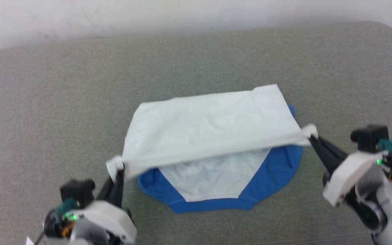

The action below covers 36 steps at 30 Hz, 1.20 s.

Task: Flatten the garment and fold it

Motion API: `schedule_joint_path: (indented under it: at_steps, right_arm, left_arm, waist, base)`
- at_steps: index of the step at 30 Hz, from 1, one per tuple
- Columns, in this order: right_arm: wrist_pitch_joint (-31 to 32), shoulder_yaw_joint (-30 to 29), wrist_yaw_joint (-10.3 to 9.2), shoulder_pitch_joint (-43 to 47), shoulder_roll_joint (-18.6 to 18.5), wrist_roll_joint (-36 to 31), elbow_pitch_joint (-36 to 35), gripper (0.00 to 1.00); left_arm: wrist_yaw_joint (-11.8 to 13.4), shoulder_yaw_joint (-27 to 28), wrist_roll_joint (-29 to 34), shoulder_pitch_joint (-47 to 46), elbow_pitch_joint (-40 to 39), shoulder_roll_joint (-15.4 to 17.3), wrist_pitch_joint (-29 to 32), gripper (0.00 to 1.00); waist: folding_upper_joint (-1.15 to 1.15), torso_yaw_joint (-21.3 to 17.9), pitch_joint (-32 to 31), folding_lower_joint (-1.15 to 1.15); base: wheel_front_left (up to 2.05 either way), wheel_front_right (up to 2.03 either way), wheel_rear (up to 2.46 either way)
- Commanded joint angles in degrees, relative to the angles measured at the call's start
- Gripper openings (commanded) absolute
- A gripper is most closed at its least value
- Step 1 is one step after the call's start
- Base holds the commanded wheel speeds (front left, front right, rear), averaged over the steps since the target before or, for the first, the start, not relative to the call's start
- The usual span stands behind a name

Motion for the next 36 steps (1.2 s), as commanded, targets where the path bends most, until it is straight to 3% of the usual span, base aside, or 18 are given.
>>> schedule_joint_path:
  at_steps: [1, 12, 13, 14, 15, 16, 17, 21, 28, 31, 36]
  right_arm:
    - [0.76, -2.17, -0.14, 3.32, 0.65, -0.91, -1.66, 0.0]
    - [7.58, -12.06, -0.14, 20.95, 9.08, -7.41, -8.21, 0.0]
    - [8.15, -12.24, -0.14, 21.74, 9.71, -8.23, -8.23, 0.0]
    - [8.59, -12.46, -0.14, 22.39, 10.54, -8.68, -8.34, 0.11]
    - [8.82, -12.57, -0.14, 22.88, 11.21, -9.24, -8.55, 0.36]
    - [9.02, -12.6, -0.14, 23.32, 11.74, -9.8, -8.77, 0.75]
    - [9.2, -12.64, -0.14, 23.69, 12.15, -10.36, -9.01, 1.0]
    - [7.6, -13.26, -0.14, 24.75, 13.08, -11.85, -11.73, 1.0]
    - [3.42, -18.98, -0.14, 27.78, 15.6, -14.52, -20.72, 1.0]
    - [4.57, -22.45, -0.14, 28.01, 17.18, -15.06, -22.61, 1.0]
    - [7.18, -27.67, -0.14, 25.21, 16.75, -14.62, -21.96, 1.0]
  left_arm:
    - [0.86, -0.3, -0.44, 2.46, -1.02, 0.39, 0.74, 0.0]
    - [0.95, -3.97, -1.19, 7.34, 4.38, -2.53, 1.02, 0.0]
    - [0.59, -4.04, -1.68, 7.3, 5.14, -3.01, 0.77, 0.15]
    - [0.21, -4.23, -1.96, 7.22, 5.93, -3.34, 0.59, 0.38]
    - [-0.39, -4.53, -2.44, 7.21, 6.72, -3.71, 0.72, 1.0]
    - [-1.22, -4.69, -3.27, 7.17, 7.25, -4.25, 0.69, 1.0]
    - [-2.07, -4.92, -3.93, 7.11, 7.73, -4.58, 0.81, 1.0]
    - [-3.17, -4.63, -4.02, 6.12, 8.0, -4.73, -1.65, 1.0]
    - [-1.6, -1.08, -2.68, 5.71, 3.21, -5.15, -8.59, 1.0]
    - [-0.79, 1.12, -1.93, 5.85, 0.5, -5.49, -9.6, 1.0]
    - [0.36, 6.05, 0.48, 6.02, -4.37, -6.37, -10.04, 1.0]
  waist:
    - [-0.01, -0.32, -1.04, 0.02]
    - [-0.01, -1.05, -2.02, 0.02]
    - [-0.01, -1.16, -2.04, 0.02]
    - [-0.01, -1.32, -2.05, 0.02]
    - [-0.01, -1.46, -2.11, 0.02]
    - [-0.01, -1.55, -2.18, 0.02]
    - [-0.01, -1.62, -2.3, 0.02]
    - [-0.01, -1.52, -2.91, 0.02]
    - [-0.01, -1.11, -4.92, 0.02]
    - [-0.01, -0.9, -5.49, 0.02]
    - [-0.01, 0.07, -5.59, 0.02]
  base:
    - [0.0, 0.0, 0.0]
    - [0.0, 0.0, 0.0]
    - [0.0, 0.0, 0.0]
    - [0.0, 0.0, 0.0]
    - [0.0, 0.0, 0.0]
    - [0.0, 0.0, 0.0]
    - [0.0, 0.0, 0.0]
    - [0.0, 0.0, 0.0]
    - [0.0, 0.0, 0.0]
    - [0.0, 0.0, 0.0]
    - [0.0, 0.0, 0.0]
